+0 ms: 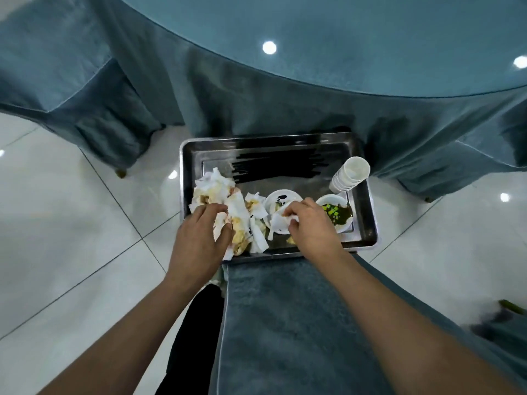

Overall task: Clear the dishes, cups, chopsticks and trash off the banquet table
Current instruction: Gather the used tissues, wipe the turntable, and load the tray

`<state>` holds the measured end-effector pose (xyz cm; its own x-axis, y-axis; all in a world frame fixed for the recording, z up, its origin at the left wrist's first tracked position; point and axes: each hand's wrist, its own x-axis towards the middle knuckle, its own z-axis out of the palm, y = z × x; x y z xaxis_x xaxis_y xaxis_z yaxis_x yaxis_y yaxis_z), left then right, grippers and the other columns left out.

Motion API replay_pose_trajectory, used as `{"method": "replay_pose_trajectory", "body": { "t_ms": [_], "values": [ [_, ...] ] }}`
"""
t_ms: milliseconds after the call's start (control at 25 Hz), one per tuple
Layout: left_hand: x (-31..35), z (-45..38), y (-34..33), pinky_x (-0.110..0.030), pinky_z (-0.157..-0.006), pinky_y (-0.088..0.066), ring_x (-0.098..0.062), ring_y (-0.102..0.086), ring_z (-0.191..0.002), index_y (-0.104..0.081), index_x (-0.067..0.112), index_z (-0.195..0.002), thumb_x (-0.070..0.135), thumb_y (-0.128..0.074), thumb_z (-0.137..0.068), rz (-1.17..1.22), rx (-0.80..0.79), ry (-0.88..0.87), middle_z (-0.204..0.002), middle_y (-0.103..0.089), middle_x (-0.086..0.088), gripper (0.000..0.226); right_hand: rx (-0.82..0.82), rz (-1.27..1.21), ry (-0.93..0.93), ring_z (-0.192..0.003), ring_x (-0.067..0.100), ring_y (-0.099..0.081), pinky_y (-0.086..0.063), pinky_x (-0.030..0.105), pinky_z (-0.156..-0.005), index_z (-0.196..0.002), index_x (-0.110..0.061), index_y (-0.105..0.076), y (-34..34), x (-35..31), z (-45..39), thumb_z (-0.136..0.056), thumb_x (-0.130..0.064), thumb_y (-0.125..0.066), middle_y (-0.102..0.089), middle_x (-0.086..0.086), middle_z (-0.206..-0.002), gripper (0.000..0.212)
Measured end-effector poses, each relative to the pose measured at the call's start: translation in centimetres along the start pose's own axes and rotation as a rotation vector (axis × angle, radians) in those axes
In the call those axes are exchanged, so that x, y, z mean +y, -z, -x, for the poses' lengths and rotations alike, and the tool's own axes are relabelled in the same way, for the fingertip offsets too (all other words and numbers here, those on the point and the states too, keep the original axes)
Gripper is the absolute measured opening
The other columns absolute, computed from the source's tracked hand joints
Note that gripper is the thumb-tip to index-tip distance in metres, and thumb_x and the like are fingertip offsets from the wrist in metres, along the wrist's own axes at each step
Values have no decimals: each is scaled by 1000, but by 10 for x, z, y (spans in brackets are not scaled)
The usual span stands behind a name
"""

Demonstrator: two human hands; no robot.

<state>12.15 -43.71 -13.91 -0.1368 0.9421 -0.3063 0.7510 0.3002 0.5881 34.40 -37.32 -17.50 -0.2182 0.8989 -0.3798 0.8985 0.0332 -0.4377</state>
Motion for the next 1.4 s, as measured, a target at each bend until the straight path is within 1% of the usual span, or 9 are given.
{"method": "replay_pose_trajectory", "body": {
  "t_ms": [160,360,640,800,920,1040,1200,1280,1400],
  "values": [
    [-29,-12,-32,-47,-98,-48,-26,-58,-116,-58,20,-132,23,-62,-96,-7,11,75,-133,-58,-1,36,-42,-25,-2,-109,28,-59,-50,39,-93,-119,-13,-68,-35,9,-34,-94,-8,-59,-58,8,-122,28],
    [-51,-35,-53,-50,-97,-48,-29,-56,-116,-57,16,-133,21,-61,-96,-52,38,130,-133,-57,-5,37,-66,-95,64,-113,22,-58,-48,34,-91,-119,-14,-65,-60,10,-64,-97,-27,-61,-61,4,-123,26],
    [-61,-61,-73,-52,-99,-45,-34,-55,-114,-57,12,-133,22,-61,-97,-103,55,144,-133,-57,-12,38,-66,-7,42,-103,26,-62,-53,41,-86,-116,-14,-66,-54,66,-57,-97,-24,-58,-65,7,-112,23],
    [-69,-73,-83,-53,-96,-45,-40,-59,-107,-53,11,-135,26,-59,-98,-139,73,165,-132,-57,-16,40,-22,22,-29,-99,27,-61,-51,37,-81,-114,-13,-67,-39,112,-48,-97,-22,-59,-65,7,-107,21],
    [-76,-79,-88,-55,-95,-44,-45,-58,-105,-50,10,-136,30,-59,-98,-176,110,196,-129,-57,-19,44,17,52,-97,-101,30,-60,-53,42,-85,-115,-11,-68,-27,149,-41,-96,-20,-59,-66,11,-108,23],
    [-84,-85,-93,-57,-101,-40,-48,-52,-117,-46,7,-140,34,-60,-98,-183,134,246,-135,-53,-22,52,126,39,-183,-99,30,-59,-50,36,-82,-114,-12,-68,-19,182,-34,-97,-20,-58,-66,11,-105,21],
    [-96,-93,-103,-57,-105,-37,-47,-46,-125,-42,6,-143,38,-60,-97,-166,124,317,-140,-48,-23,58,281,9,-272,-99,35,-58,-51,44,-84,-115,-11,-66,-12,219,-39,-95,-16,-56,-64,17,-106,22],
    [-102,-98,-105,-57,-108,-36,-44,-42,-130,-41,6,-143,41,-58,-97,-159,120,366,-142,-47,-21,60,317,-3,-297,-102,37,-57,-50,49,-86,-120,-13,-61,-11,233,-45,-96,-18,-55,-61,18,-110,26],
    [-117,-105,-109,-58,-109,-35,-43,-40,-132,-40,7,-143,48,-55,-96,-153,112,424,-143,-45,-20,64,312,-37,-320,-110,36,-56,-49,53,-94,-137,-18,-50,-16,251,-58,-97,-24,-53,-57,18,-124,41]
  ]
}}
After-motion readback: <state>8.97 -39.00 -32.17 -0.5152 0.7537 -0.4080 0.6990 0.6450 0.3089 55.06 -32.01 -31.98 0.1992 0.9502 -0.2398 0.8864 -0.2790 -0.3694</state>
